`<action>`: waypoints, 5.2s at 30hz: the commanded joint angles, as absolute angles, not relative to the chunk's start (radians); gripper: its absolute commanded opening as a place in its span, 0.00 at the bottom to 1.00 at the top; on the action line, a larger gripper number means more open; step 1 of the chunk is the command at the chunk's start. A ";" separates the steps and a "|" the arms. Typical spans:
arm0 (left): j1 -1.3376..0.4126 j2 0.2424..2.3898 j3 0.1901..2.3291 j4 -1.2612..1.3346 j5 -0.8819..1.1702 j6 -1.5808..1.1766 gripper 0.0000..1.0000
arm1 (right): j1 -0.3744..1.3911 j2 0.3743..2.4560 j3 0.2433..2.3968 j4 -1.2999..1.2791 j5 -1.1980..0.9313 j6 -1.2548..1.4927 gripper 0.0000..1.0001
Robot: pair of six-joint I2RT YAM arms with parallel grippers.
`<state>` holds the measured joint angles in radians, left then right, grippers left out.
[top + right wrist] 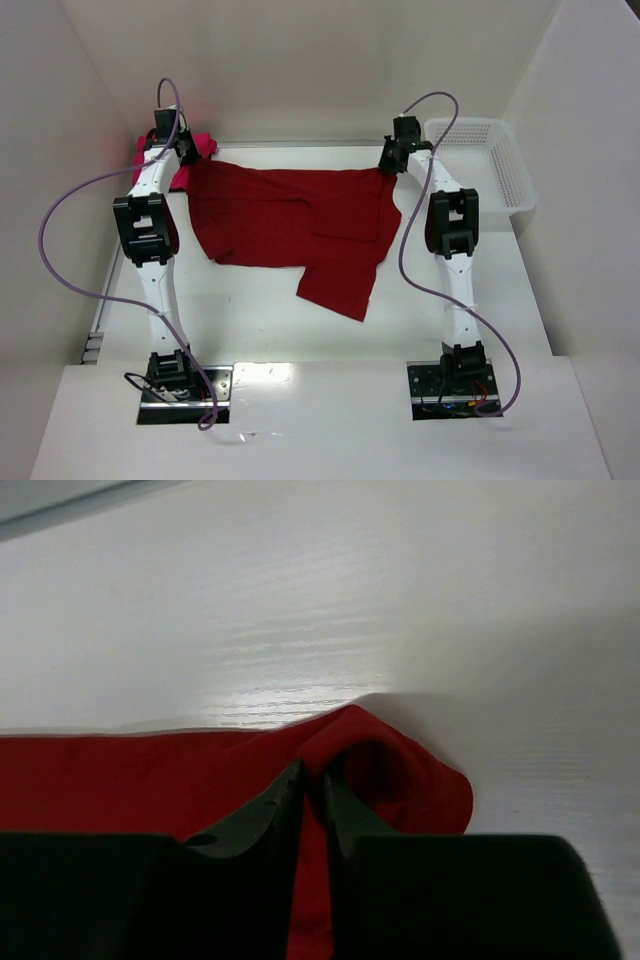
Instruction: Fold and stack the t-shirts
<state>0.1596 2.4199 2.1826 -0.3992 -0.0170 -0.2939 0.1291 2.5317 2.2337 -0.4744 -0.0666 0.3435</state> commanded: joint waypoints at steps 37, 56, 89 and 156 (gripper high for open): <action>0.170 2.482 2.318 -0.449 0.009 -0.279 0.07 | 0.107 2.543 2.327 -0.541 -0.055 0.364 0.56; 0.170 2.482 2.318 -0.449 0.018 -0.270 0.07 | 0.140 2.563 2.272 -0.551 -0.032 0.373 0.25; 0.179 2.462 2.318 -0.482 0.000 -0.261 0.42 | 0.109 2.412 2.121 -0.574 0.109 0.360 0.62; 0.100 1.571 0.937 -0.371 0.014 -0.811 0.63 | 0.310 1.927 1.782 -0.480 -0.075 0.333 1.00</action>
